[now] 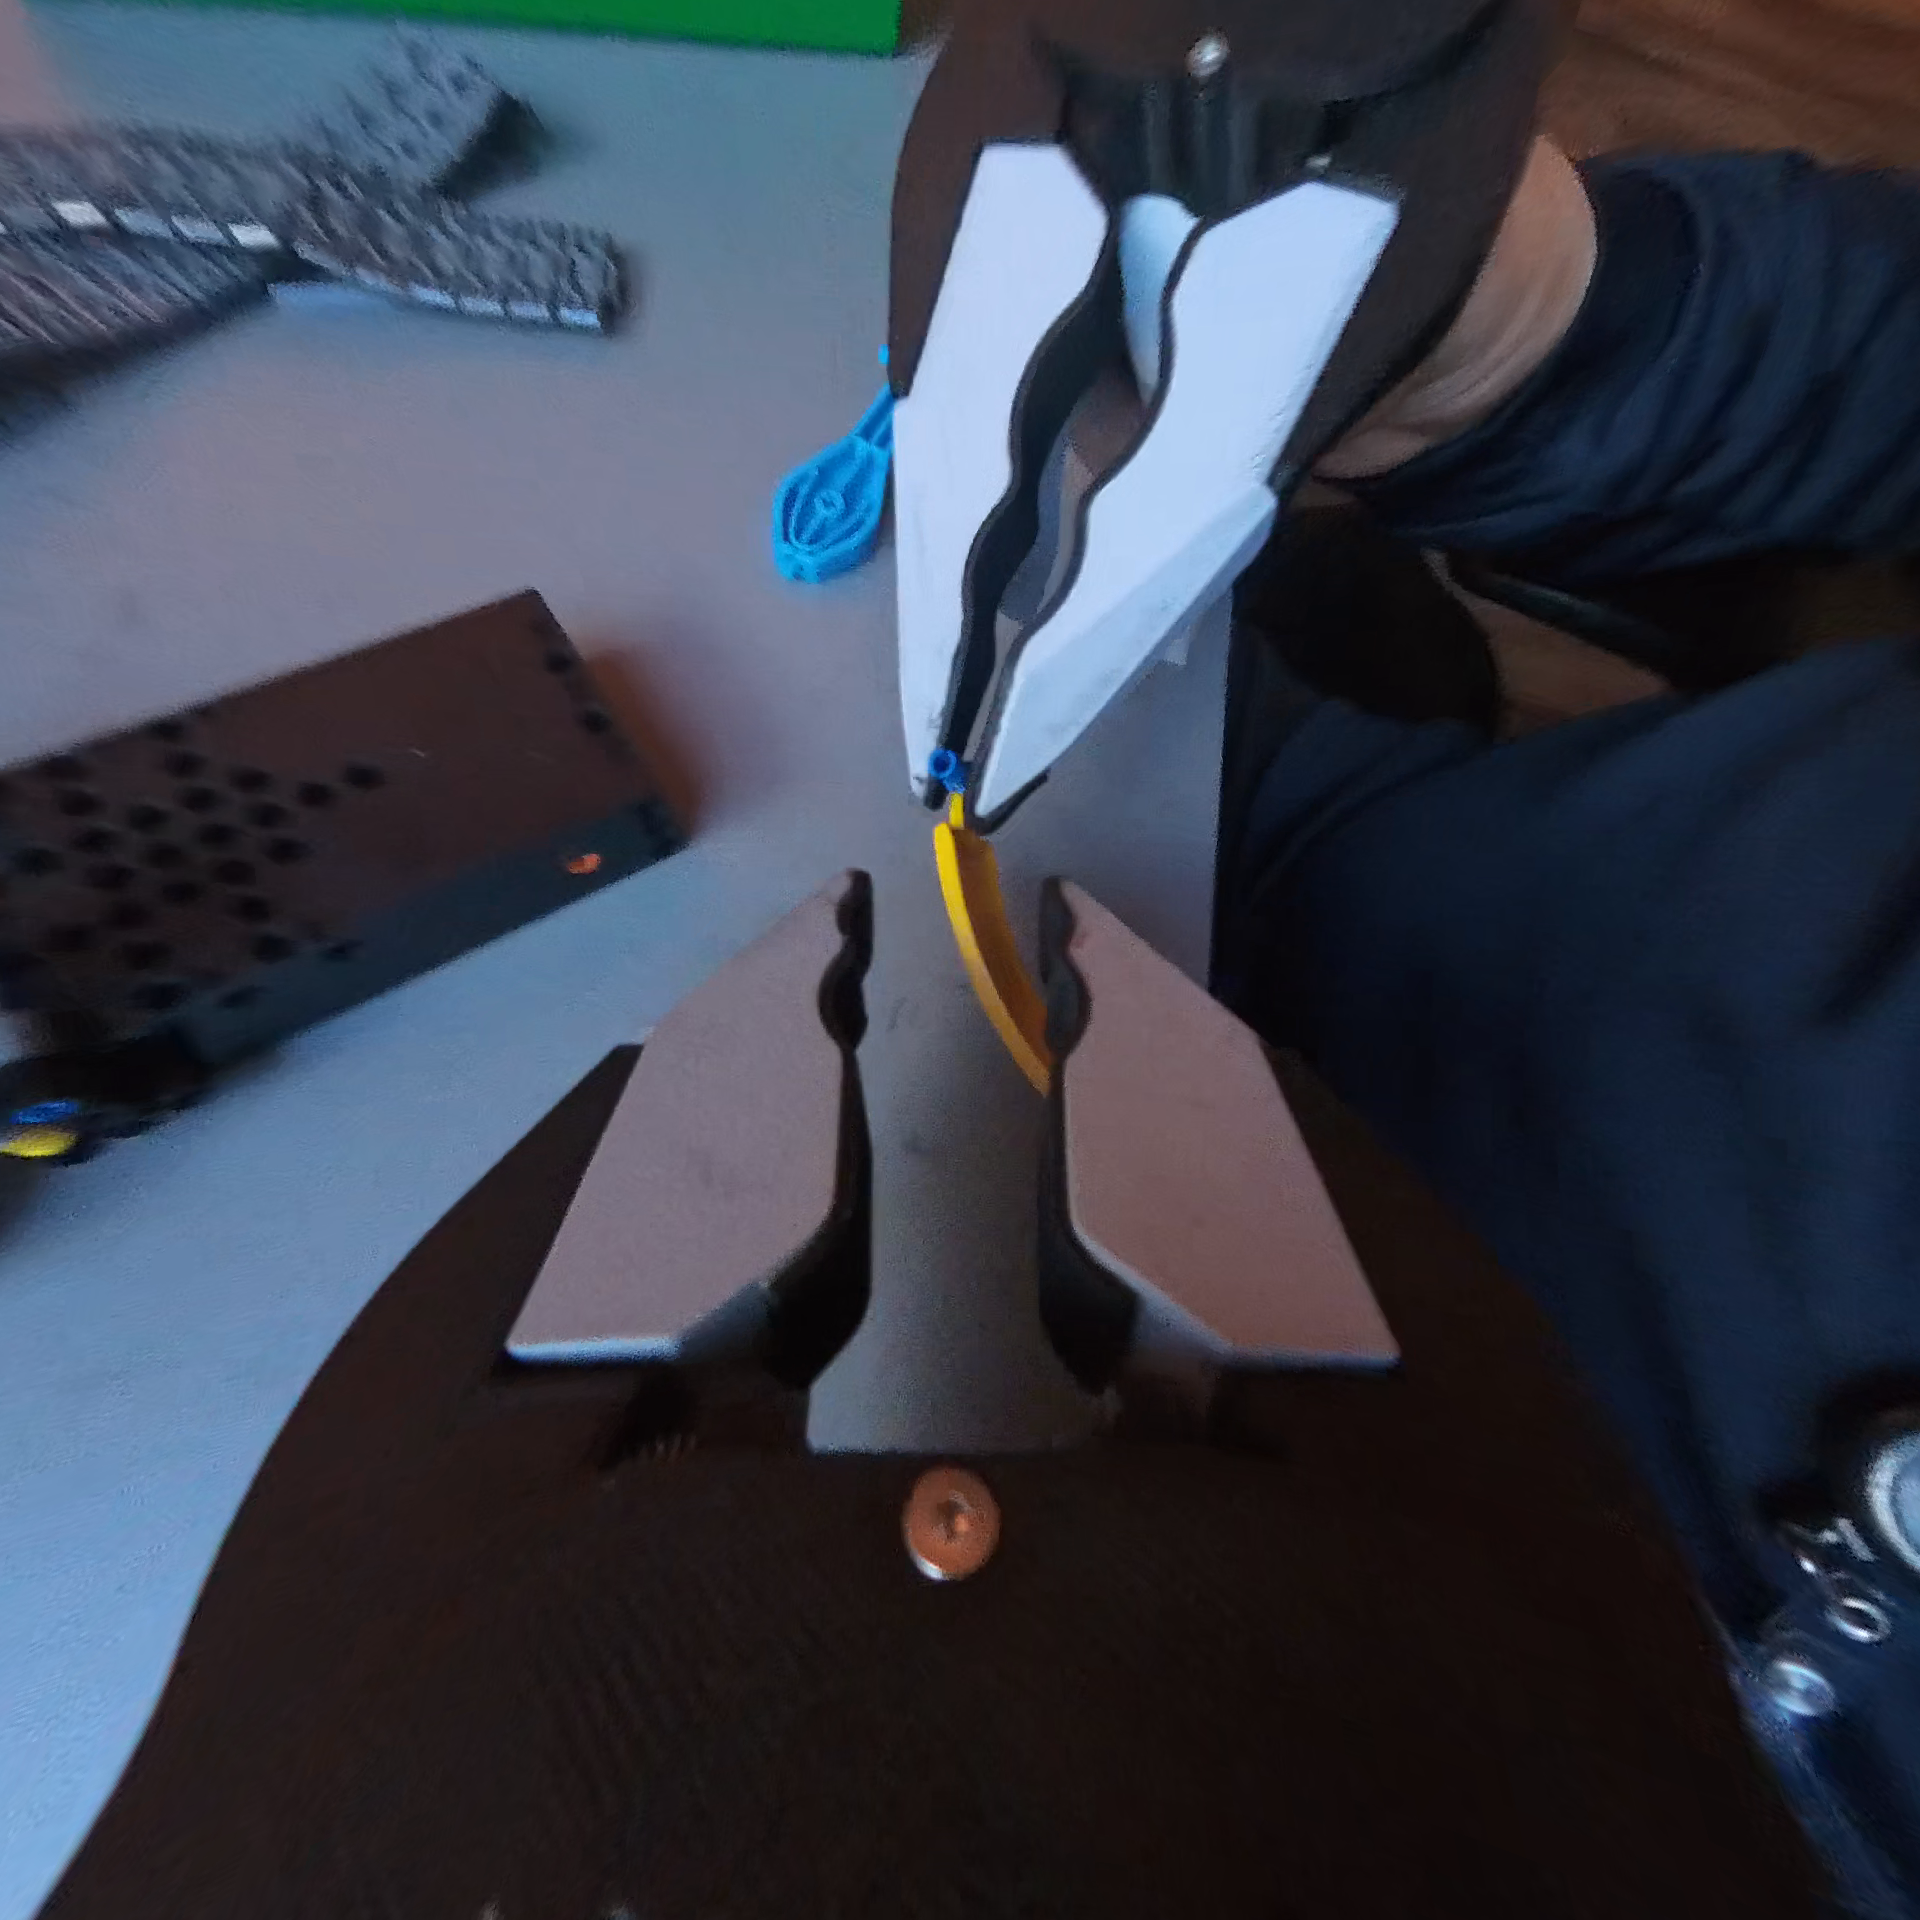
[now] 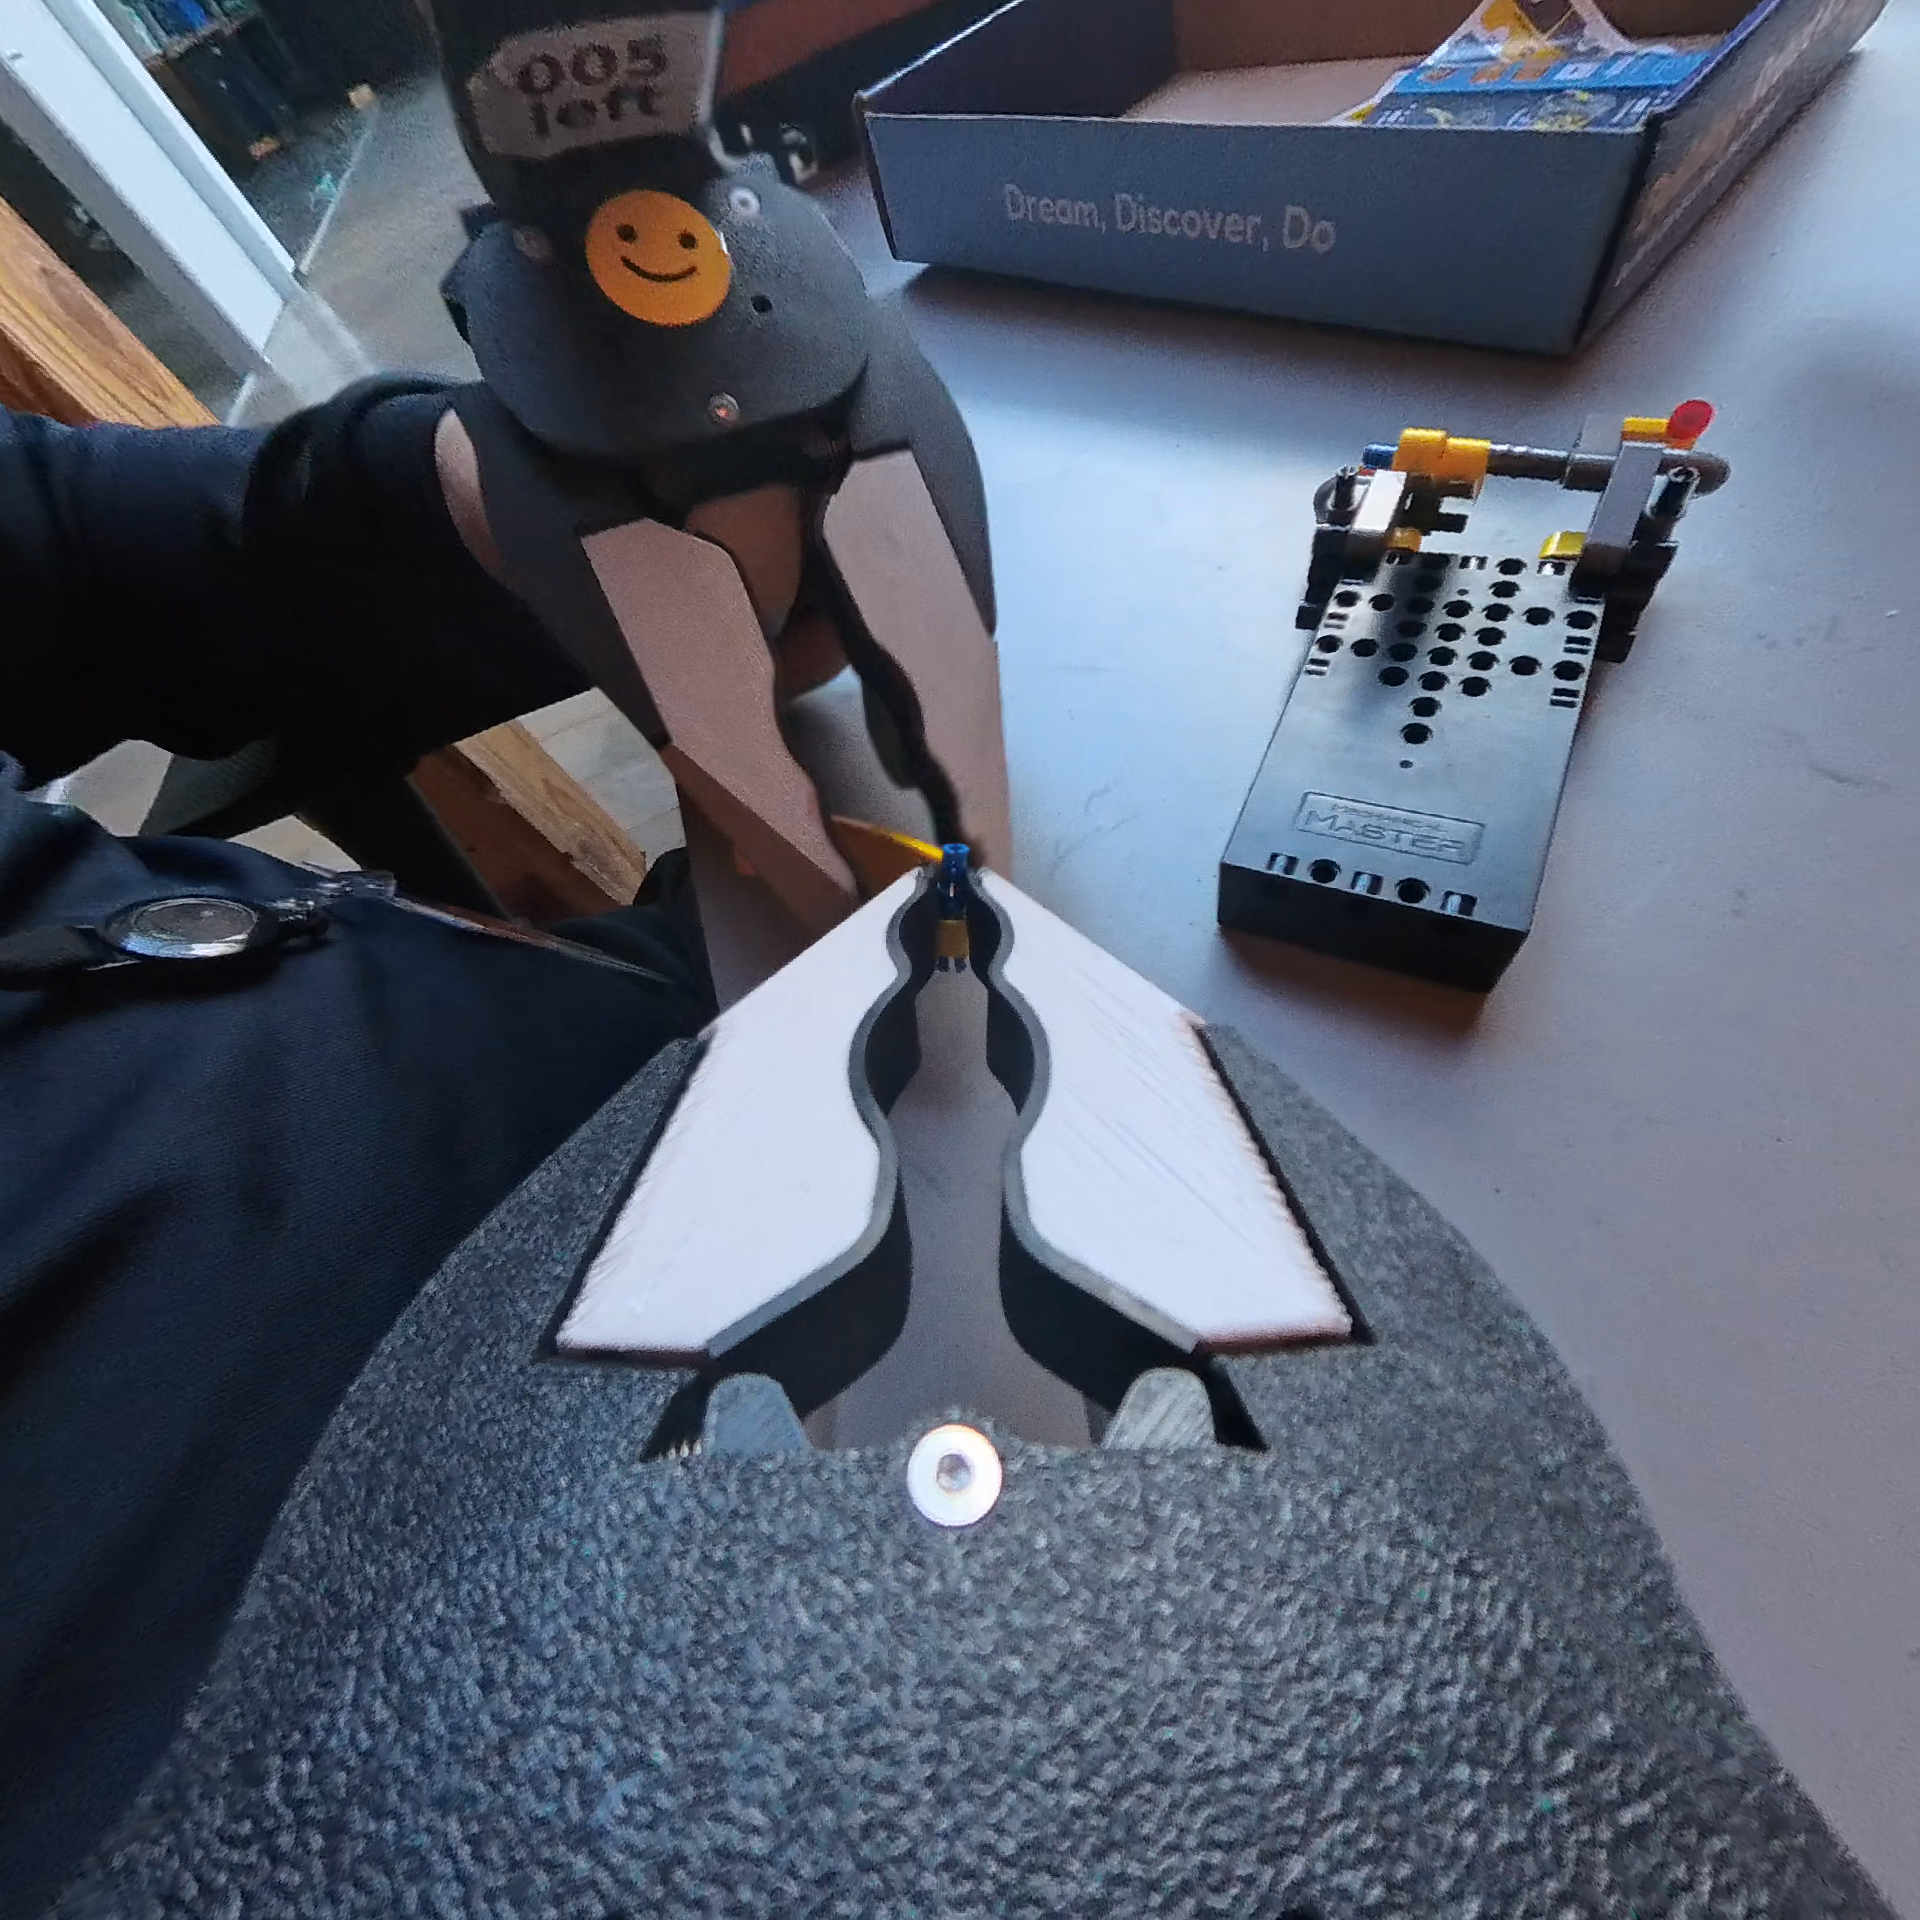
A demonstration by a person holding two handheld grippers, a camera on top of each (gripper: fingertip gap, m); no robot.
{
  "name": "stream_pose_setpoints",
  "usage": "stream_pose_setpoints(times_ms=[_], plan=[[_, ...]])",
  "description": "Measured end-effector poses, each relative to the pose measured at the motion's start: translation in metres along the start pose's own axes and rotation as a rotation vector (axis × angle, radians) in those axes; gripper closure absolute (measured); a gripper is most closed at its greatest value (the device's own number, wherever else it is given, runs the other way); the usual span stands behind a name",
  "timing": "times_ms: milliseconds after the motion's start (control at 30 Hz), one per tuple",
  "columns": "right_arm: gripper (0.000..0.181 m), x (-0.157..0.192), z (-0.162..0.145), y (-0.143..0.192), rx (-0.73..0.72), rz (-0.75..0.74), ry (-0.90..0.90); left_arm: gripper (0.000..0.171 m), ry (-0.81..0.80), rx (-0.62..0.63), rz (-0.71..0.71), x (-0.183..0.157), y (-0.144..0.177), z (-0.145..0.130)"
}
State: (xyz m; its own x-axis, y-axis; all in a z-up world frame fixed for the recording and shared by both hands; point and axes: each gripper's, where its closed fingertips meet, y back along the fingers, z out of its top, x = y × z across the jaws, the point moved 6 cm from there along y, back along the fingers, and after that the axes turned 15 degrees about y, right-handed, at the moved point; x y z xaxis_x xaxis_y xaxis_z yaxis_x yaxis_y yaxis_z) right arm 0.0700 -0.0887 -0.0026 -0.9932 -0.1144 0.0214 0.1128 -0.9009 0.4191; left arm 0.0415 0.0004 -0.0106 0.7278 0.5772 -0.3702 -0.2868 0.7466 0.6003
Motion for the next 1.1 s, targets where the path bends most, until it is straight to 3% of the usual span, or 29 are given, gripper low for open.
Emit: stream_pose_setpoints(times_ms=[100,133,267,500,1100], plan=[[0.178,0.001,0.0,0.0,0.001,-0.014,0.021,0.161,0.043,-0.008,-0.052,-0.002,-0.01,-0.002],[0.178,0.002,-0.001,0.0,0.012,-0.02,0.034,0.17,0.028,-0.024,-0.011,0.001,-0.011,-0.002],[0.179,0.006,-0.003,-0.006,0.102,-0.135,0.208,0.17,-0.021,0.032,0.05,0.004,-0.015,-0.007],[0.181,0.011,0.008,-0.011,0.05,-0.286,0.456,0.17,-0.015,-0.012,0.039,0.008,-0.013,-0.001],[0.181,0.009,0.011,-0.01,0.009,-0.306,0.532,0.17,-0.017,-0.029,0.006,0.011,-0.012,0.002]])
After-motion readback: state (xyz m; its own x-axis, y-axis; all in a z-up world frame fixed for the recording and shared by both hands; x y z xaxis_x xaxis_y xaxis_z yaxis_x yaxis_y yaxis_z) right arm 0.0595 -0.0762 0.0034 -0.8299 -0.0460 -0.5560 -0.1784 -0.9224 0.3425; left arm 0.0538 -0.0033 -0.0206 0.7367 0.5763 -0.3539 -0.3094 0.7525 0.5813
